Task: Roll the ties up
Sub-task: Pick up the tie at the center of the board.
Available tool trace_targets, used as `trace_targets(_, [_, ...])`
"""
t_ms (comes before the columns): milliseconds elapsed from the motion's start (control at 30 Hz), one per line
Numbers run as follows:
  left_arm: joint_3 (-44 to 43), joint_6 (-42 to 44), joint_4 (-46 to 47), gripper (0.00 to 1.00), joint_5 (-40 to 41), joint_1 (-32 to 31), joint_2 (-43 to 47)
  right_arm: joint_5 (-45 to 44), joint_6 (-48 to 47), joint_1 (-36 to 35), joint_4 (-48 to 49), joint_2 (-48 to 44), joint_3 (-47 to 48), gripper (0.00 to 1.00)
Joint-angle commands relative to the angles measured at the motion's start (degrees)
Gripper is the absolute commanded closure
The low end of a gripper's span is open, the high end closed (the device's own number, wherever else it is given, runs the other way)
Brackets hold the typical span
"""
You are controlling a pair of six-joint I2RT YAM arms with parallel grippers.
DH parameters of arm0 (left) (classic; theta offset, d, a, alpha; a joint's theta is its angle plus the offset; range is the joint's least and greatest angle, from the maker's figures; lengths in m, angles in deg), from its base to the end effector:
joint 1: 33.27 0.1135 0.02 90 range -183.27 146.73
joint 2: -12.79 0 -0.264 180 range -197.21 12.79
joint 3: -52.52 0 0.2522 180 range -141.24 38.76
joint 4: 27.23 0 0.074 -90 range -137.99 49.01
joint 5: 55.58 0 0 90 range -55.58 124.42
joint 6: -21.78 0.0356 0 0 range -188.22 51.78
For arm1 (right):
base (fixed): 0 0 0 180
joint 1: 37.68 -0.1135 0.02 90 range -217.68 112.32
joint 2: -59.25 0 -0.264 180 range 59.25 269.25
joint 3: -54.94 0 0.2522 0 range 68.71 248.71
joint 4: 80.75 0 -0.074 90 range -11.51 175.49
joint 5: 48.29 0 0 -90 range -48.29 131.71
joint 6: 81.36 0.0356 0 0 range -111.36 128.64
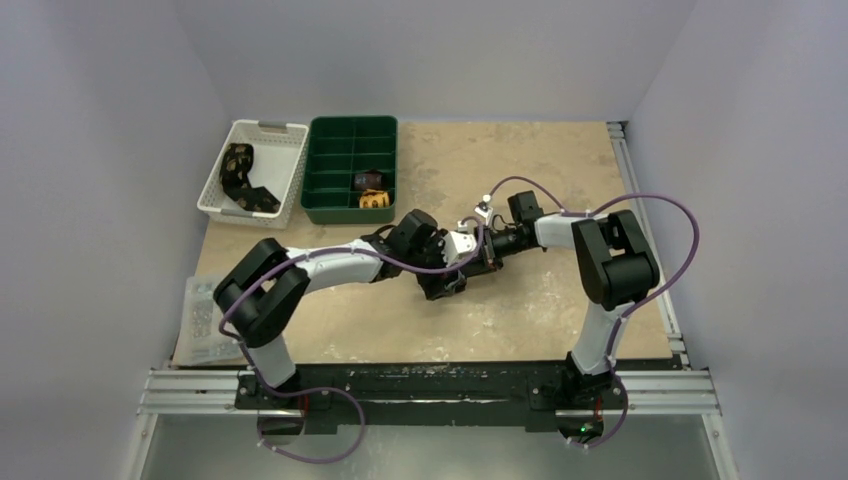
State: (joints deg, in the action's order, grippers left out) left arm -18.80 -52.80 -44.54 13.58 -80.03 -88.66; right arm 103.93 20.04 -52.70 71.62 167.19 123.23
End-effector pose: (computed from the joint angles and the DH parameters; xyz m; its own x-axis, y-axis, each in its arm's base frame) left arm 0.2395 -0.2732 0.1666 -0.2616 0.6409 -0.7217 0.9494 0.3055 -0.0728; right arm 0.3110 0.1161 0.1202 -0.9624 -0.1629 -0.2173 -0.2658 0.4017 0.8763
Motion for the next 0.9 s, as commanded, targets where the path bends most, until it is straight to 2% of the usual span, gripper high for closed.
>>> trace_targets(0, [0.65,-5.96,2.62,0.24,-6.81,1.46,9.45,-3.56,-2.04,-0.26,-0.06,-1.91,1.64,1.0])
trace_targets(233, [0.14,-18.84,-0.52,0.18,-10.87,8.77,16.75,-4.9,-3.34,-0.27,-1.57,-4.14,4.94,1.0])
trace_targets(367, [-0.94,-23.27,-3.59,0.18,-8.28,14.45,18.71,-6.22,-5.41,-0.27,-4.13,-4.96,8.15,1.0])
trace_targets(533, [-4.0,-22.26,-9.58,0.2,-2.92,21.32,19.48,-7.56,-6.42,-0.24,-6.13,-5.4,11.91,1.0])
trace_targets(700, [-7.89,-24.28,-13.69,0.25,0.76,31.57,17.65,-8.38,-6.61,-0.27,-6.84,-5.62,14.93,1.0])
trace_targets(867, [-11.72,-23.51,-16.73,0.25,7.97,37.22,14.71,-9.6,-8.0,-0.35,-8.42,-5.73,17.36,1.0])
